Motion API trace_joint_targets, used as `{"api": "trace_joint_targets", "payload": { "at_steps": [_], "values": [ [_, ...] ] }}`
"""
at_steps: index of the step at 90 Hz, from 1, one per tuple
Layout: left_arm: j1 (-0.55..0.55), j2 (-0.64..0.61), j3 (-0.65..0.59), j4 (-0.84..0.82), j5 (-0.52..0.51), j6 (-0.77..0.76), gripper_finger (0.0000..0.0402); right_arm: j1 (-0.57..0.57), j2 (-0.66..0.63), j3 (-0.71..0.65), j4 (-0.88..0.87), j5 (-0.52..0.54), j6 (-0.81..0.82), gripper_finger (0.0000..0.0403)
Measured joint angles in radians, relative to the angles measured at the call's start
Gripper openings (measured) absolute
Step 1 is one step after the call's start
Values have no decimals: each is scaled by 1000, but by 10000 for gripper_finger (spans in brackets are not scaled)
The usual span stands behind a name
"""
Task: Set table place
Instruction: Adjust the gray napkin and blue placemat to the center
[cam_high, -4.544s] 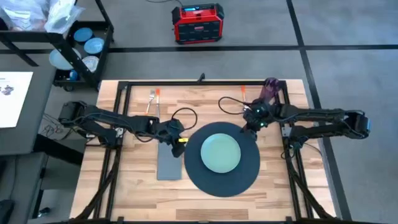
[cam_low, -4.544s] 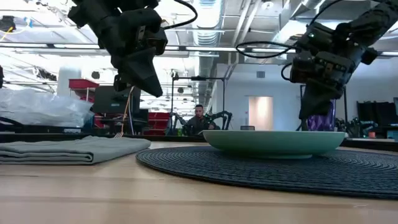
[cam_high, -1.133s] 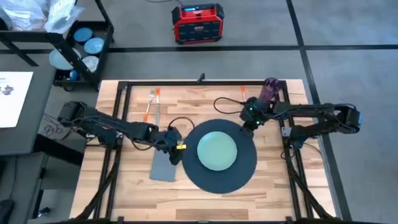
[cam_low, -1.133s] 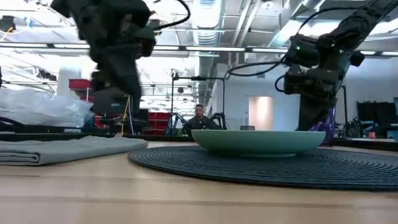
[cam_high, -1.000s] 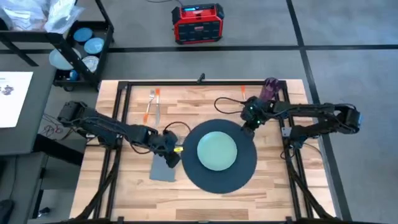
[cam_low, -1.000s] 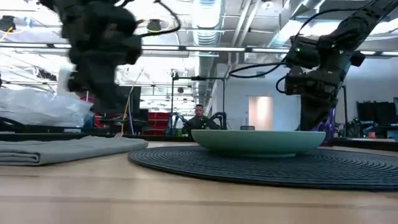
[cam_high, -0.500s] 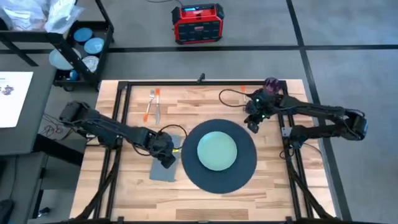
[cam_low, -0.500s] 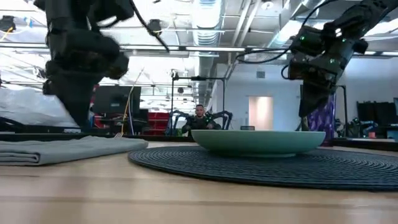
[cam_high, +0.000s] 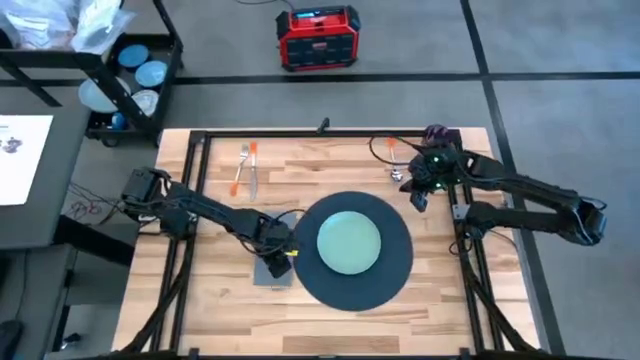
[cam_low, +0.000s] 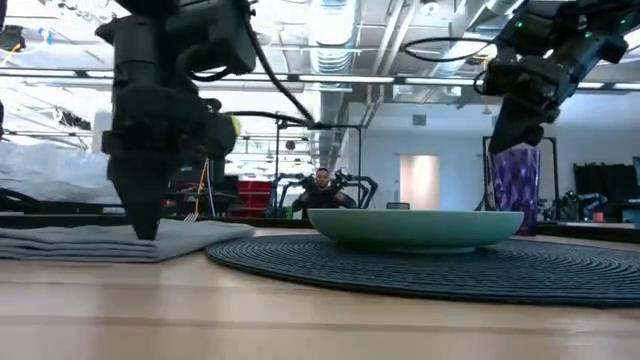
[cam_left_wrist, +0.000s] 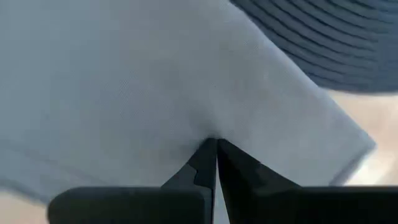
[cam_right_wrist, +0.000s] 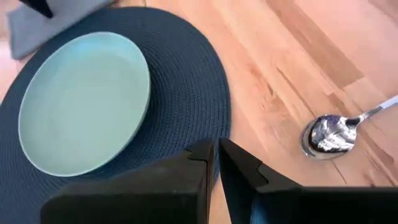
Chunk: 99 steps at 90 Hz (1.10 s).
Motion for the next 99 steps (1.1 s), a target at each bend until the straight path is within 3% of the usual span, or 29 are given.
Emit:
{"api": "trace_joint_targets", "payload": {
  "at_steps": [18, 57, 83, 99],
  "values": [
    [11, -45, 3, 50, -38, -15, 0, 18, 2, 0, -2, 2, -8, 16],
    [19, -53, 5, 170, -4, -4, 0, 12, 2, 0, 0, 2, -8, 16],
    [15, -52, 5, -18, -4, -2, 0, 14, 2, -1, 0, 2, -8, 16],
    [14, -53, 5, 29, -3, 11, 0, 14, 2, -1, 0, 2, -9, 16]
  ]
}}
